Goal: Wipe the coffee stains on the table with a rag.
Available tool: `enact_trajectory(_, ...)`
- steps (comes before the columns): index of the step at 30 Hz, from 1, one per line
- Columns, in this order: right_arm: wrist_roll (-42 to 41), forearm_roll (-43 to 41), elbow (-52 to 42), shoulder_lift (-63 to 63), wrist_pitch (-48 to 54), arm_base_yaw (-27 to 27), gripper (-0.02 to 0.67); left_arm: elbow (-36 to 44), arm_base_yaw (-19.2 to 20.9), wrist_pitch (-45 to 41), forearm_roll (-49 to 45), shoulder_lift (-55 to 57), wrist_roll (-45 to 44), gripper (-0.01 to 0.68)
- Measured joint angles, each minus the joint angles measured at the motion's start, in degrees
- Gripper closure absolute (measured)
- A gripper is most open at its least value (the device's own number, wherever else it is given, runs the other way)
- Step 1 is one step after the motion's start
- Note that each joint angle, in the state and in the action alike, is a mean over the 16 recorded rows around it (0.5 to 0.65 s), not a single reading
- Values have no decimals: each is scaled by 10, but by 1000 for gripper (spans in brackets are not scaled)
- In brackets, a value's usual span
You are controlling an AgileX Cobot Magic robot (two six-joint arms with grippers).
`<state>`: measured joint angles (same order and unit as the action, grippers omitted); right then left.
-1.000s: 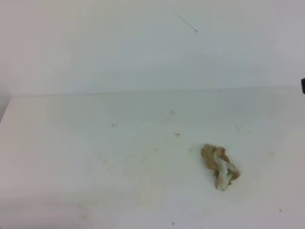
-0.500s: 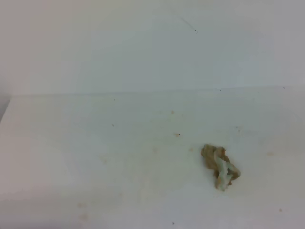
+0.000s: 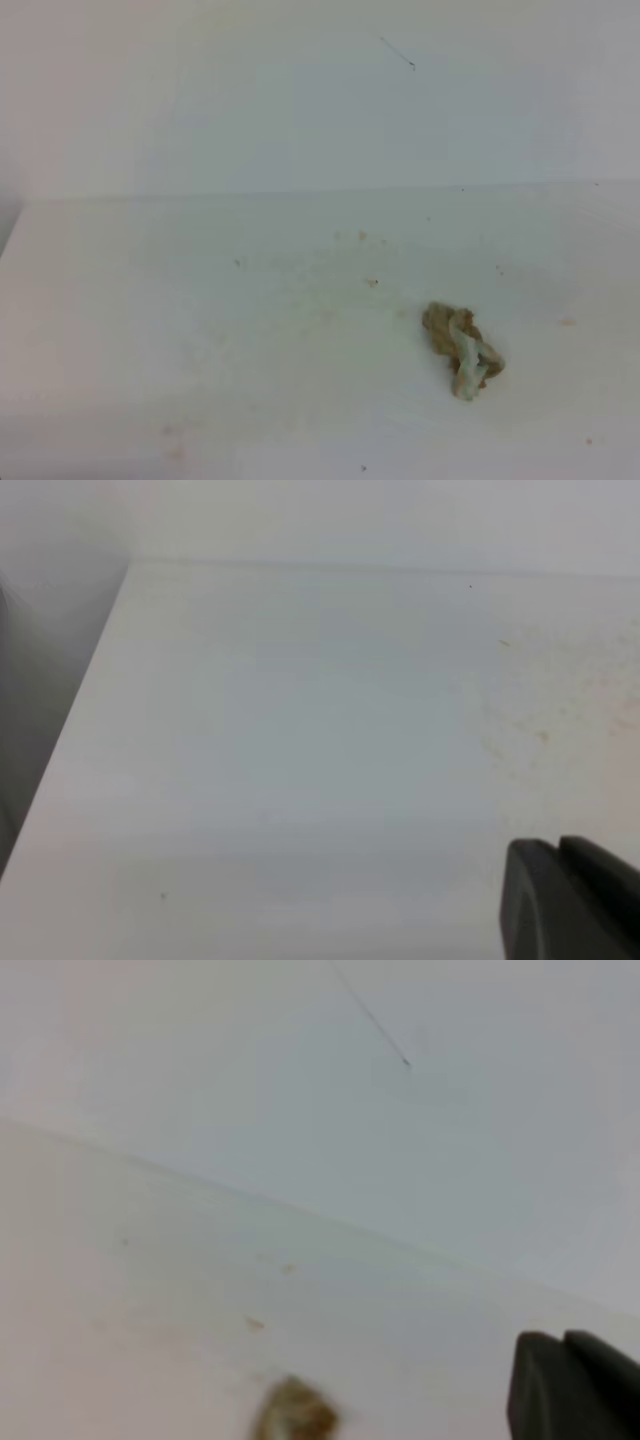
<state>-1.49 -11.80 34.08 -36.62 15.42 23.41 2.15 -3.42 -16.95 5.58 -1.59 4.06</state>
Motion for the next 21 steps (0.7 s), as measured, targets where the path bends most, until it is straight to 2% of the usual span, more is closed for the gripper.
enact_trajectory(5, -23, -24, 0, 37, 24, -31, 652, 0, 0, 0, 0, 0, 0, 674)
enact_trajectory(10, -38, -39, 0, 100, 48, -91, 652, 0, 0, 0, 0, 0, 0, 675)
enact_trajectory(16, -33, -11, 0, 174, 70, -182, 652, 0, 1, -1, 0, 0, 0, 675)
enact_trajectory(21, -27, 32, -8, 201, 89, -236, 652, 0, 1, -1, 0, 0, 0, 675)
